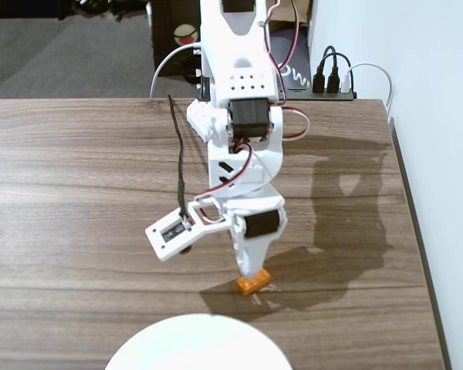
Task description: Grasp a lego block and put it on the plate.
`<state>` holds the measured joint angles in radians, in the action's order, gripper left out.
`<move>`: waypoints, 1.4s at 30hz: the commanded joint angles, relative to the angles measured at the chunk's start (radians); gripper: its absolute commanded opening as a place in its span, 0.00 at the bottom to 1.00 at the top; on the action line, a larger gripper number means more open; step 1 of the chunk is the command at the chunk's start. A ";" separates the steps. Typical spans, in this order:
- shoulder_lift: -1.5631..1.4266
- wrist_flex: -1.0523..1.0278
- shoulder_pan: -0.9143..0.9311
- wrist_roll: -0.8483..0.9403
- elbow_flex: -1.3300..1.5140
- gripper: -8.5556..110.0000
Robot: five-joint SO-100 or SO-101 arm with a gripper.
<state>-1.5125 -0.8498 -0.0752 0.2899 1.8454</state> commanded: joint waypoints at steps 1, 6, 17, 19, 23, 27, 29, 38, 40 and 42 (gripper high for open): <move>0.018 0.015 -0.005 -0.009 -0.060 0.08; 0.083 0.020 -0.009 -0.018 -0.109 0.08; 0.101 0.005 -0.035 -0.026 -0.123 0.08; 0.086 -0.002 -0.035 -0.028 -0.109 0.08; 0.057 -0.025 -0.040 -0.020 -0.080 0.08; 0.020 -0.066 -0.040 -0.014 -0.055 0.08; -0.006 -0.086 -0.037 -0.011 -0.038 0.08; -0.103 -0.221 -0.021 0.017 -0.021 0.08; -0.101 -0.206 -0.003 0.017 -0.008 0.08; -0.100 -0.181 0.011 0.020 0.017 0.08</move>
<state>-1.5677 -1.0492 -0.0721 0.2991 1.8592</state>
